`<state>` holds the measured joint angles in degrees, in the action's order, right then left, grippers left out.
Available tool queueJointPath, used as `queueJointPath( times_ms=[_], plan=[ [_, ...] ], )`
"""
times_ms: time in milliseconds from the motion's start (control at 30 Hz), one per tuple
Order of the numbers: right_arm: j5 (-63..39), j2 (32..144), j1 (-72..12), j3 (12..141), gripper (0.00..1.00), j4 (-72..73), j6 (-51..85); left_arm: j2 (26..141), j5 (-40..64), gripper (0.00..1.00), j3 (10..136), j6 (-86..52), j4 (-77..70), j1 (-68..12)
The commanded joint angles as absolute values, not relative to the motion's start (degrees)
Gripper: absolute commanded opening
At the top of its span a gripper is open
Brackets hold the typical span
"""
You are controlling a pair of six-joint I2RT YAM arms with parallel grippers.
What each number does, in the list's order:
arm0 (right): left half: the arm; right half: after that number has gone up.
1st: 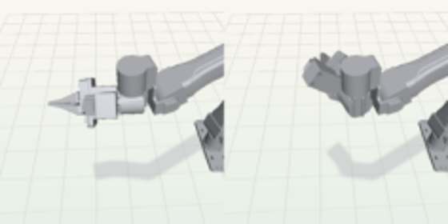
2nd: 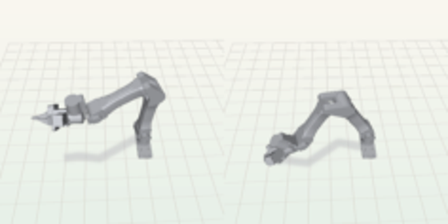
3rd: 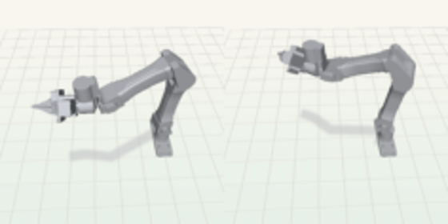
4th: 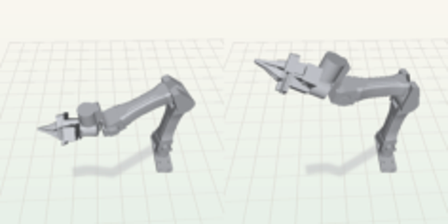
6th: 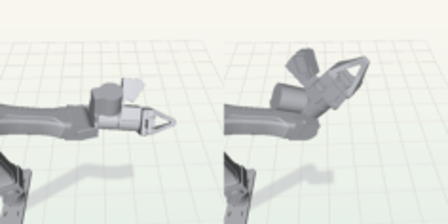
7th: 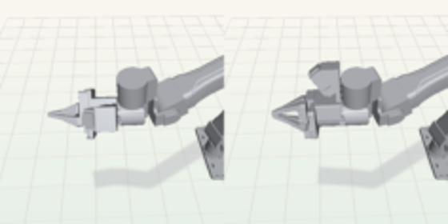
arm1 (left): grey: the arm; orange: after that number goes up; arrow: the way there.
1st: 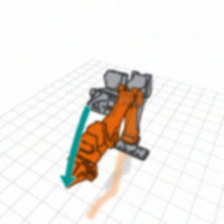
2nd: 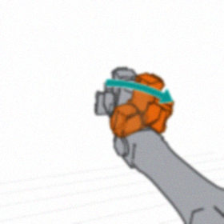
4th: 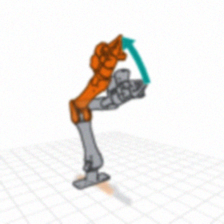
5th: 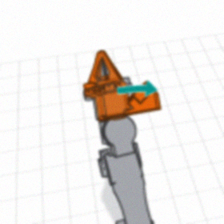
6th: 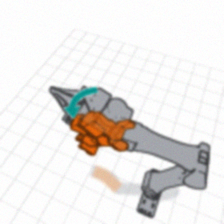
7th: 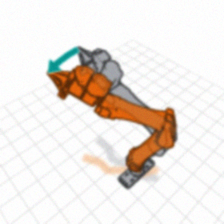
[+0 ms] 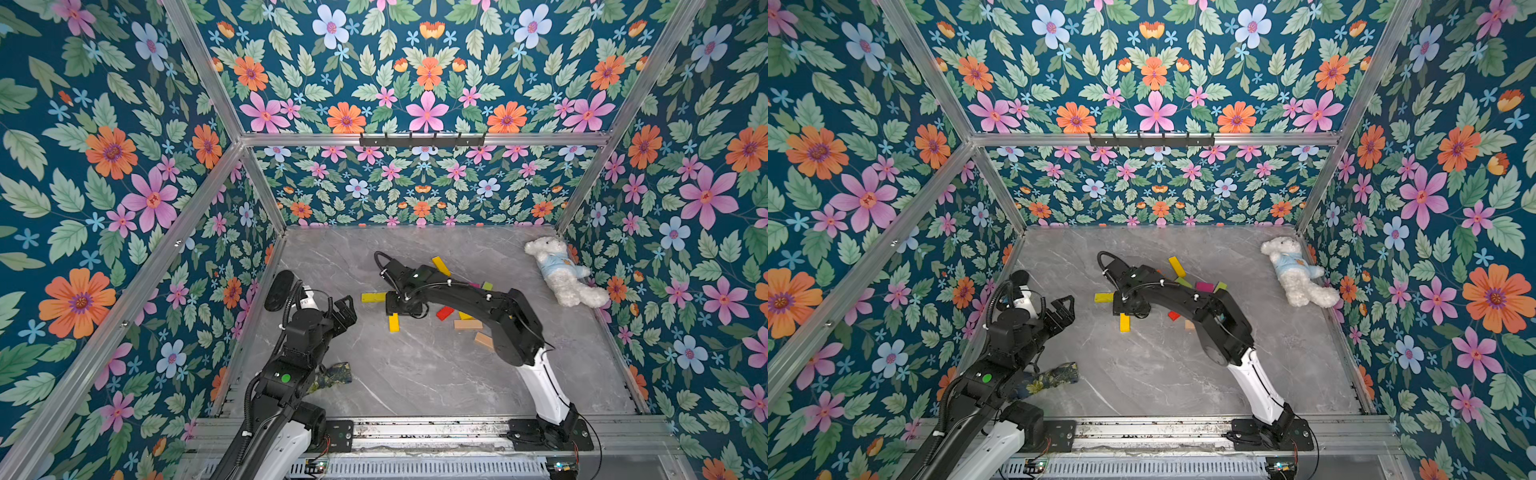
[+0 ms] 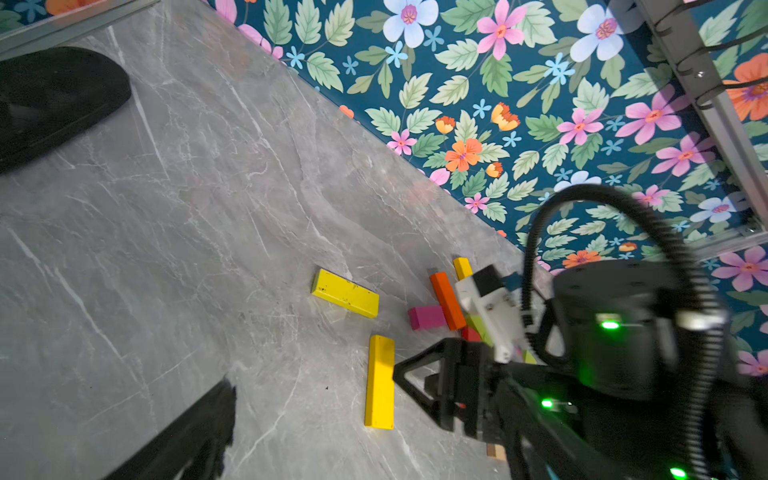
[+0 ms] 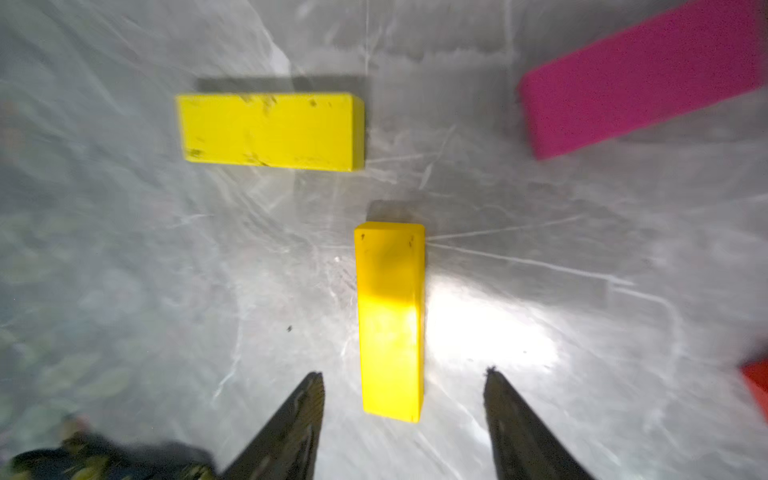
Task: Assemble the letter h with building blocks
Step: Place the building block at the center of the board, then pick up the building block from the center of the board.
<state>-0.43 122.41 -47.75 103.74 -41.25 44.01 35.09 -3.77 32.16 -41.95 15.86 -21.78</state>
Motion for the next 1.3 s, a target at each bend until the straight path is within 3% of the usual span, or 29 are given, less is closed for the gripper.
queueJointPath(
  times_ms=[0, 233, 400, 500, 667, 900, 1267],
  plan=[
    [1.4, 113.3, -45.2, 94.4, 0.66, -32.0, 45.2, 39.1, 3.6, 0.99, 32.2, -40.4, 10.1, -21.8],
    [-0.3, 89.2, -36.1, 65.3, 0.66, -20.3, 46.5, 55.3, 14.7, 0.99, 33.3, -37.9, -0.1, -27.7],
    [-1.8, 76.9, -30.9, 52.6, 0.67, -19.6, 46.1, 71.5, 9.9, 0.99, 40.2, -31.7, -4.8, -39.7],
    [-2.3, 70.2, -28.8, 46.7, 0.68, -19.0, 46.4, 82.8, 7.0, 0.99, 47.5, -28.8, -2.4, -42.7],
    [-2.0, 62.9, -27.4, 41.5, 0.68, -21.0, 45.7, 98.0, 4.1, 0.93, 60.2, -25.9, 0.8, -43.7],
    [-2.5, 54.2, -26.1, 37.1, 0.69, -22.3, 45.3, 115.6, -0.7, 0.69, 79.3, -23.8, 9.3, -44.9],
    [-4.3, 49.9, -23.9, 34.1, 0.70, -22.5, 44.0, 123.7, -3.0, 0.68, 90.0, -21.0, 12.2, -47.1]
  ],
)
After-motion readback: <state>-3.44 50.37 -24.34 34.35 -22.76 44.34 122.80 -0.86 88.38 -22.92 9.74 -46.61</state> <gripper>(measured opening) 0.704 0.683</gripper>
